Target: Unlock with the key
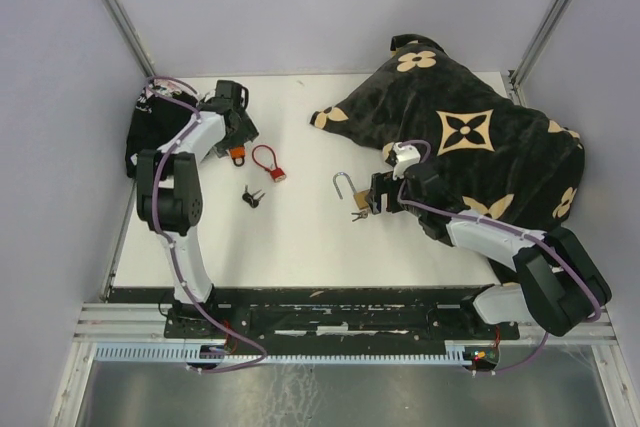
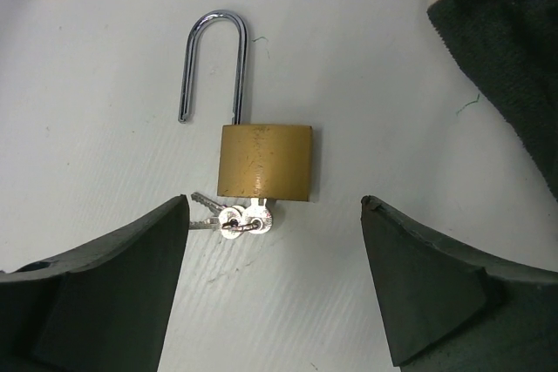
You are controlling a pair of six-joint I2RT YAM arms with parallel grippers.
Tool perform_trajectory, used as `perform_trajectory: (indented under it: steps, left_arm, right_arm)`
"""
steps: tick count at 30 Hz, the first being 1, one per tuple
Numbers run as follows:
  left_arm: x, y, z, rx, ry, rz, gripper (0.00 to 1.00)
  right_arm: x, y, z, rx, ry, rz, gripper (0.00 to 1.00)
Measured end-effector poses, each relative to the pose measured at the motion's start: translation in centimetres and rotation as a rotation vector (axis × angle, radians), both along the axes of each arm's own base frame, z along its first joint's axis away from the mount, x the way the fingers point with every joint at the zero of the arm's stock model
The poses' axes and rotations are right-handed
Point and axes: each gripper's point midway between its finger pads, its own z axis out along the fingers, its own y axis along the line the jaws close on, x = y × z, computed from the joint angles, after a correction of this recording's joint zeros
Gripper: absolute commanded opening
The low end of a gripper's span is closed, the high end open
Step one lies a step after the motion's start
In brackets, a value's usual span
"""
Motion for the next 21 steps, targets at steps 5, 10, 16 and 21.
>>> perform_trajectory:
  steps: [5, 10, 16, 21]
  left_arm:
    - [2.8, 2.3, -1.8, 0.048, 0.043, 0.019, 0.82]
    - [3.2, 3.3, -3.9, 0.067, 0.108, 0.002, 0.78]
    - [2.6, 3.1, -4.9, 0.064, 0.156, -0.055, 0.67]
    - [2.6, 2.6, -4.9, 0.051, 0.163, -0.097, 0.47]
  right_arm:
    - [0.0, -0.1, 0.1, -0.033, -0.024, -0.004, 0.88]
    - [0.0, -0.1, 0.0, -0.057, -0.036, -0.005, 0.88]
    - [0.0, -0.3, -0.1, -0.077, -0.040, -0.005, 0.88]
    - [0.0, -0.4, -0.3, -0.087, -0.036, -0.008, 0.87]
